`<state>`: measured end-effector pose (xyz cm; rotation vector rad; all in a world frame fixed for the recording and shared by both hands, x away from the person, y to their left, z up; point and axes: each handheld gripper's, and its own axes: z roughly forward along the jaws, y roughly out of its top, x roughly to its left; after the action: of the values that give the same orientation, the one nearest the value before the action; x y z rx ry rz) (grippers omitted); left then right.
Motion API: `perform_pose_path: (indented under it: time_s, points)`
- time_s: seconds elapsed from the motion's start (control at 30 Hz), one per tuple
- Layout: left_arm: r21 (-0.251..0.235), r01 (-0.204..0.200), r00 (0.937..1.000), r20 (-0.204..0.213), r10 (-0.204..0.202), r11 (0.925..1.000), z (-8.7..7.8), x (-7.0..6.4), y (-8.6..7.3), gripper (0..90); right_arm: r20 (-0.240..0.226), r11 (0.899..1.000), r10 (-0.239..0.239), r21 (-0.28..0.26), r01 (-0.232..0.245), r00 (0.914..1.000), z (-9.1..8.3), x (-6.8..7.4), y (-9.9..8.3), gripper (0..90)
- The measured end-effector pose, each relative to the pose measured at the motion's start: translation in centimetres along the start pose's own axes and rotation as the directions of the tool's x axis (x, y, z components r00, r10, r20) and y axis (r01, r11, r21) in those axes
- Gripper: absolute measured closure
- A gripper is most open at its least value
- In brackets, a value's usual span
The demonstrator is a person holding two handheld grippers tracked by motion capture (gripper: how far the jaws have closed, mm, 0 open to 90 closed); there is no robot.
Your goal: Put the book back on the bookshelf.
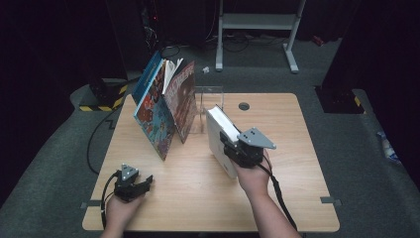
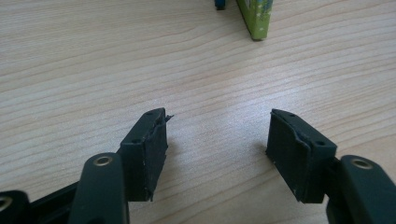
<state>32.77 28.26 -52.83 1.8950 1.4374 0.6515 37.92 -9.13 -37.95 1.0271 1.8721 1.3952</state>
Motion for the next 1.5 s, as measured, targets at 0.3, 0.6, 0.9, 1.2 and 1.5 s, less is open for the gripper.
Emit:
perform_pose_path:
  time_s: [0.3, 0.6, 0.9, 1.2, 1.5]
  points:
    - [0.0, 0.002, 1.0, 0.002, -0.002, 1.0, 0.0, 0.0, 0.0, 38.0, 0.051, 0.999, 0.031, -0.02, -0.03, 0.9982, 3.9, -0.3, 1.4, 53.6]
    - [-0.002, 0.007, 0.9999, 0.008, -0.007, 1.0, 0.0, 0.1, 0.0, 37.9, 0.093, 0.998, 0.053, -0.028, -0.051, 0.9942, 6.9, -1.3, 2.5, 53.6]
    - [-0.003, 0.008, 0.9999, 0.011, -0.008, 1.0, 0.0, 0.1, 0.0, 37.9, 0.116, 0.999, 0.041, -0.016, -0.039, 0.9924, 9.3, -1.3, 2.5, 53.6]
    - [-0.003, 0.01, 0.9999, 0.013, -0.01, 0.9999, 0.0, 0.2, 0.0, 38.0, 0.133, 0.999, 0.04, -0.025, -0.037, 0.9903, 11.2, -1.2, 2.5, 53.6]
    - [-0.004, 0.009, 0.9999, 0.014, -0.009, 0.9999, 0.0, 0.2, 0.0, 38.1, 0.161, 0.999, 0.048, -0.012, -0.046, 0.9857, 12.5, -1.4, 1.9, 53.5]
